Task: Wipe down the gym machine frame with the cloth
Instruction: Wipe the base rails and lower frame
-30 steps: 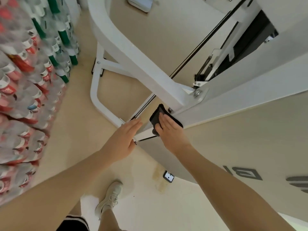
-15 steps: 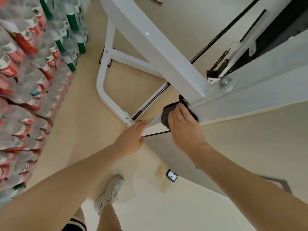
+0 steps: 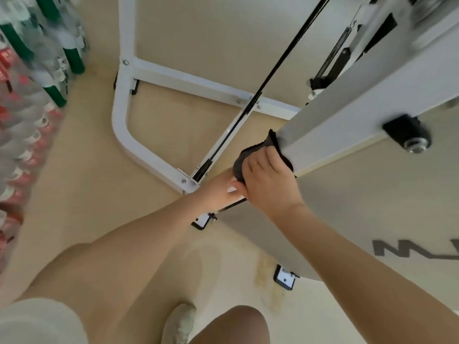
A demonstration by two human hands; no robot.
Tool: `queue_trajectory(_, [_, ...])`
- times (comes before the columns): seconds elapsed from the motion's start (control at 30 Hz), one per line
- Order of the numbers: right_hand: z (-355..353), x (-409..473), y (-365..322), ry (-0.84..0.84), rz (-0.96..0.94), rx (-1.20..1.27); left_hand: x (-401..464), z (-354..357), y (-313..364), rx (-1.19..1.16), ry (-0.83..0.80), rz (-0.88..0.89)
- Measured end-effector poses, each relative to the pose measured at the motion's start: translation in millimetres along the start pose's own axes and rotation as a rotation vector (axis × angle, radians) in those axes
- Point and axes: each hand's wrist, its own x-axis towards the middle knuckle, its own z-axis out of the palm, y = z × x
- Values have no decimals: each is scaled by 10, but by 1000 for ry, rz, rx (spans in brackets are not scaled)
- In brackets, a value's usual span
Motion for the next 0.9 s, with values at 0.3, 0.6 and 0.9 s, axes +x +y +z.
queue_trajectory(0.3, [118, 18, 329, 348, 308, -140, 297, 95, -498, -193, 54, 131])
queue_trajectory(0.6, [299, 345, -506, -36, 338, -124, 337, 146, -794, -10, 31, 249])
queue_trajectory(0.9, [316, 391, -871, -179, 296, 16, 228, 490, -1239, -198, 149, 129])
